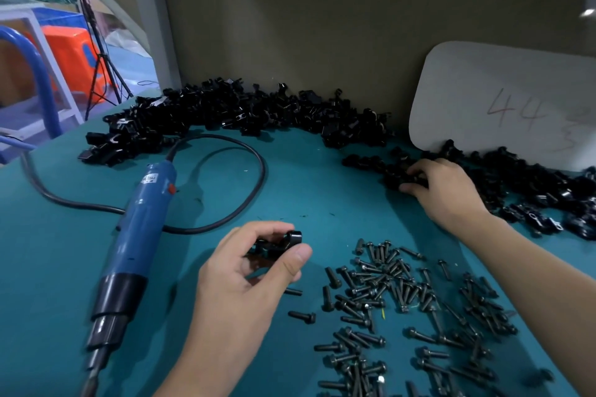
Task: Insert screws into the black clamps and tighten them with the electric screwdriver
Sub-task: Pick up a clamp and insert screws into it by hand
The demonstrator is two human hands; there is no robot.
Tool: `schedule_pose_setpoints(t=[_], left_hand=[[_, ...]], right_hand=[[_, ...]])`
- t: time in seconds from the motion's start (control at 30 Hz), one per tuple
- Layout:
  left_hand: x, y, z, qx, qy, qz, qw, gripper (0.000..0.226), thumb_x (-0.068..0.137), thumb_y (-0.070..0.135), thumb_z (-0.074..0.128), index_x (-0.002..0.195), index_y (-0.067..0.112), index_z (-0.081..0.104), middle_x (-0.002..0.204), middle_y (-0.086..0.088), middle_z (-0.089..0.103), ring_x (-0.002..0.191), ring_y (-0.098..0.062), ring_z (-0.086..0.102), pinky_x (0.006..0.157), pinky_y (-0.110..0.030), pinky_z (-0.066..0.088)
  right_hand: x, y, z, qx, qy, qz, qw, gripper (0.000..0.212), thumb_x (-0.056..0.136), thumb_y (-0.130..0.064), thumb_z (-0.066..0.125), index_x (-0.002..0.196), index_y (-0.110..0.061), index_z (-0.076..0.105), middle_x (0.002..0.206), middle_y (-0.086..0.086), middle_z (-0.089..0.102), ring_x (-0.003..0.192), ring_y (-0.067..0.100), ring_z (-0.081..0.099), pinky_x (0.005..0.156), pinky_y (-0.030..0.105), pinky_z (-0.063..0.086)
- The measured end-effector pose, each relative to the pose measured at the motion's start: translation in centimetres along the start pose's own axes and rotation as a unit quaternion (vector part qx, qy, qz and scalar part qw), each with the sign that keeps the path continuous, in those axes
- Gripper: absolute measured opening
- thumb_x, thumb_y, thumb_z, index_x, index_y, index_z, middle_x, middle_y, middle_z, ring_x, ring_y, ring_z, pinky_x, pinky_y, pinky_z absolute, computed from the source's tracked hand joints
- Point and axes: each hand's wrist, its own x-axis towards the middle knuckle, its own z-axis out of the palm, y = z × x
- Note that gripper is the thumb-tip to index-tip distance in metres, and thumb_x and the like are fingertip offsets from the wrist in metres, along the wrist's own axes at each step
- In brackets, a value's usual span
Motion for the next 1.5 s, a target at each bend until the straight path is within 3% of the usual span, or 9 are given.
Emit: schedule_pose_setpoints(t=[0.23, 0.47, 0.73, 0.87, 1.0, 1.13, 1.2, 1.33, 1.5], left_hand=[[0.2, -0.3, 0.0, 0.002, -0.007, 0.001, 1.000, 0.032, 0.073, 0.045, 0.086, 0.103, 0.037, 0.077, 0.100, 0.001, 0.075, 0.078, -0.024, 0.078, 0.073, -0.026, 0.062], [0.2, -0.4, -0.1, 0.010, -0.008, 0.002, 1.000, 0.033, 0.072, 0.045, 0.086, 0.103, 0.037, 0.077, 0.102, 0.001, 0.075, 0.078, -0.023, 0.078, 0.074, -0.025, 0.062], [0.2, -0.6, 0.0, 0.010, -0.005, 0.008, 1.000, 0.031, 0.074, 0.044, 0.086, 0.103, 0.036, 0.077, 0.102, 0.000, 0.075, 0.078, -0.023, 0.078, 0.075, -0.030, 0.064], [0.2, -0.6, -0.1, 0.012, -0.005, 0.010, 1.000, 0.042, 0.072, 0.059, 0.085, 0.106, 0.037, 0.075, 0.101, -0.004, 0.076, 0.080, -0.022, 0.079, 0.079, -0.037, 0.064], [0.3, -0.7, 0.0, 0.010, -0.007, 0.014, 1.000, 0.044, 0.074, 0.059, 0.083, 0.108, 0.033, 0.074, 0.099, -0.003, 0.076, 0.083, -0.022, 0.078, 0.082, -0.048, 0.063], [0.3, -0.6, 0.0, 0.010, -0.012, 0.022, 1.000, 0.040, 0.078, 0.058, 0.080, 0.108, 0.033, 0.073, 0.097, 0.000, 0.076, 0.083, -0.021, 0.078, 0.082, -0.050, 0.063], [0.2, -0.5, 0.1, 0.006, -0.014, 0.025, 1.000, 0.036, 0.080, 0.056, 0.077, 0.109, 0.035, 0.072, 0.095, 0.005, 0.076, 0.084, -0.021, 0.078, 0.082, -0.048, 0.063], [0.3, -0.4, 0.3, -0.001, -0.010, 0.043, 0.999, 0.019, 0.094, 0.041, 0.074, 0.112, 0.036, 0.075, 0.099, 0.010, 0.068, 0.085, -0.022, 0.078, 0.079, -0.035, 0.064], [0.4, -0.4, 0.2, -0.013, -0.014, 0.046, 0.999, 0.028, 0.087, 0.050, 0.075, 0.110, 0.034, 0.072, 0.099, 0.007, 0.072, 0.088, -0.022, 0.078, 0.082, -0.038, 0.062]], right_hand=[[0.3, 0.3, -0.1, 0.028, -0.078, 0.025, 0.996, 0.036, 0.095, -0.036, 0.070, 0.129, -0.024, 0.066, 0.136, 0.018, 0.058, 0.120, 0.037, 0.054, 0.095, 0.036, 0.045], [0.7, -1.5, 0.6, -0.040, -0.048, 0.015, 0.998, 0.049, 0.089, -0.062, 0.064, 0.128, -0.034, 0.056, 0.113, -0.002, 0.064, 0.124, 0.032, 0.047, 0.101, 0.046, 0.038], [0.5, -2.4, 1.4, -0.088, 0.006, -0.031, 0.996, 0.024, 0.102, -0.032, 0.056, 0.121, -0.023, 0.067, 0.107, 0.004, 0.072, 0.113, 0.030, 0.054, 0.096, 0.043, 0.029], [0.2, -2.4, 1.5, -0.022, 0.034, -0.014, 0.999, 0.023, 0.106, -0.019, 0.044, 0.121, -0.016, 0.062, 0.111, 0.006, 0.067, 0.111, 0.031, 0.050, 0.094, 0.043, 0.027], [0.1, -2.4, 1.6, 0.092, 0.028, 0.042, 0.995, 0.026, 0.109, -0.020, 0.036, 0.123, -0.012, 0.057, 0.085, 0.001, 0.059, 0.091, 0.032, 0.049, 0.087, 0.039, 0.023], [-0.3, -2.5, 1.2, 0.245, 0.019, 0.073, 0.967, 0.028, 0.110, -0.027, 0.038, 0.127, -0.020, 0.059, 0.097, -0.001, 0.069, 0.098, 0.030, 0.061, 0.098, 0.050, 0.042], [-0.9, -2.9, 0.7, 0.335, 0.023, 0.057, 0.940, 0.027, 0.110, -0.019, 0.040, 0.123, -0.027, 0.062, 0.102, -0.002, 0.071, 0.099, 0.019, 0.067, 0.089, 0.041, 0.050], [-1.7, -3.7, -0.1, 0.426, 0.012, 0.052, 0.903, 0.028, 0.108, -0.014, 0.047, 0.101, -0.033, 0.065, 0.096, -0.002, 0.073, 0.076, -0.007, 0.066, 0.068, 0.008, 0.048], [-3.3, -4.7, -1.9, 0.520, -0.031, 0.092, 0.848, 0.013, 0.105, -0.017, 0.055, 0.107, -0.024, 0.066, 0.087, -0.006, 0.078, 0.069, -0.002, 0.064, 0.067, 0.015, 0.045]])
